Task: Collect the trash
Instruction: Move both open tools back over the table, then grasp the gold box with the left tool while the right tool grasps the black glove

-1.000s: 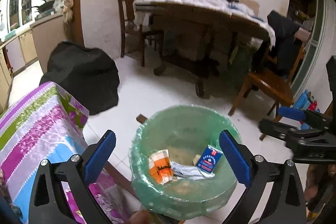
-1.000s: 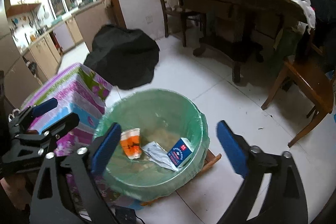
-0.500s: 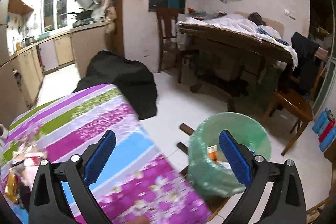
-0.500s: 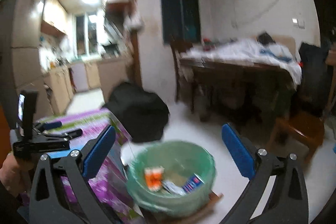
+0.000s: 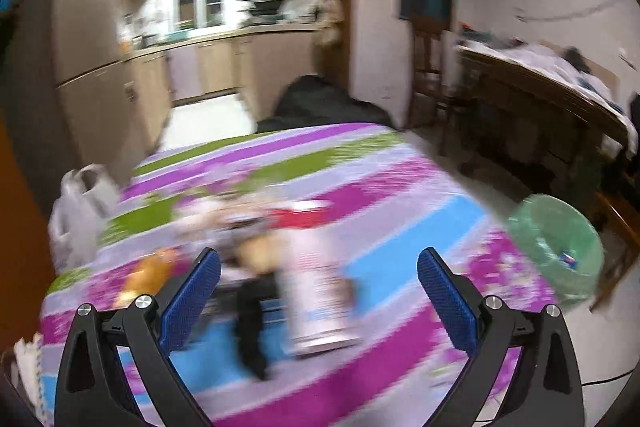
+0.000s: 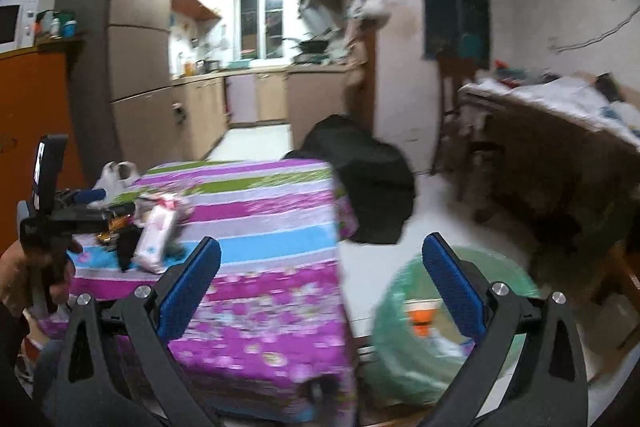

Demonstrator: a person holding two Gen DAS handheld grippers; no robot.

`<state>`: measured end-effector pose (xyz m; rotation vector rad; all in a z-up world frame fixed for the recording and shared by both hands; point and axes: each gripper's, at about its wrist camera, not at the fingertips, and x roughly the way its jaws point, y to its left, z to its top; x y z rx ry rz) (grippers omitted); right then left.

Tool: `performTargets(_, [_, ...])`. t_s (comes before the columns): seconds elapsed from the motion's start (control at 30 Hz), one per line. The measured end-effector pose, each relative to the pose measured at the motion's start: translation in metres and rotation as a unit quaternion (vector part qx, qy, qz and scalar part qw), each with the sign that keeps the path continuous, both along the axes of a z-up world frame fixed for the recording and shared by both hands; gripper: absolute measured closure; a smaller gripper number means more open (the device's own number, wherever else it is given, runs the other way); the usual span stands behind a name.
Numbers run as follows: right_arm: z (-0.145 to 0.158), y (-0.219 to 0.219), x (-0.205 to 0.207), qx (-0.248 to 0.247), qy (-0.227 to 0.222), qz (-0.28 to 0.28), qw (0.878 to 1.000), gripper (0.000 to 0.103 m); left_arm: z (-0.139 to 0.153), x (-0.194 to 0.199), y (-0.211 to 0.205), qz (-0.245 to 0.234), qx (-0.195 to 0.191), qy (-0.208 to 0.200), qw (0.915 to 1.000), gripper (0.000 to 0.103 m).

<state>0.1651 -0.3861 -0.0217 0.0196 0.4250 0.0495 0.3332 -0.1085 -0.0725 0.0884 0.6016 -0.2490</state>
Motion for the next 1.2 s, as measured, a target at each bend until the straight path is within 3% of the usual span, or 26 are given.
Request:
performTargets(0.17, [-0.022,0.041,0.013,0.014,0.040,0.038,0.998,0.005,-0.017,0.050,0.123,0.105,0.007,0.047,0.9933,0.005])
performTargets(0.27, [-0.037,0.055,0.021,0.022,0.072,0.055,0.996,0.005,-0.030,0.078,0.162,0.120,0.002,0.083,0.9893,0.005])
performTargets(0.37, [-0.053,0.072,0.029,0.037,0.104,0.077,0.991,0.005,-0.044,0.094,0.165,0.089,0.011,0.111,0.9898,0.005])
performTargets(0.43, [-0.060,0.082,0.032,0.044,0.116,0.095,0.988,0.005,-0.062,0.108,0.161,0.095,0.056,0.131,0.9853,0.005])
performTargets(0.53, [-0.065,0.101,0.038,0.049,0.126,0.123,0.983,0.005,-0.076,0.111,0.153,0.118,0.099,0.127,0.9798,0.005])
performTargets(0.6, [-0.066,0.112,0.044,0.053,0.132,0.140,0.980,0.007,-0.083,0.114,0.150,0.117,0.097,0.129,0.9800,0.005])
performTargets(0.63, [-0.065,0.116,0.047,0.055,0.134,0.149,0.978,0.012,-0.087,0.112,0.154,0.117,0.094,0.133,0.9797,0.011])
performTargets(0.67, [-0.066,0.121,0.053,0.057,0.138,0.158,0.976,0.015,-0.091,0.112,0.156,0.118,0.089,0.141,0.9789,0.031])
performTargets(0.73, [-0.066,0.133,0.065,0.072,0.145,0.179,0.970,0.032,-0.093,0.108,0.167,0.119,0.048,0.149,0.9805,0.052])
performTargets(0.83, [-0.070,0.153,0.086,0.106,0.163,0.209,0.958,0.044,-0.094,0.102,0.171,0.127,0.041,0.138,0.9814,0.053])
performTargets(1.0, [-0.078,0.200,0.113,0.123,0.183,0.244,0.944,0.051,-0.080,0.075,0.182,0.131,0.006,0.105,0.9857,0.054])
performTargets(1.13, [-0.078,0.250,0.127,0.098,0.186,0.268,0.940,0.052,-0.062,0.056,0.191,0.136,-0.008,0.081,0.9874,0.054])
performTargets(1.2, [-0.079,0.273,0.136,0.062,0.187,0.258,0.946,0.052,-0.055,0.050,0.191,0.134,-0.014,0.071,0.9883,0.054])
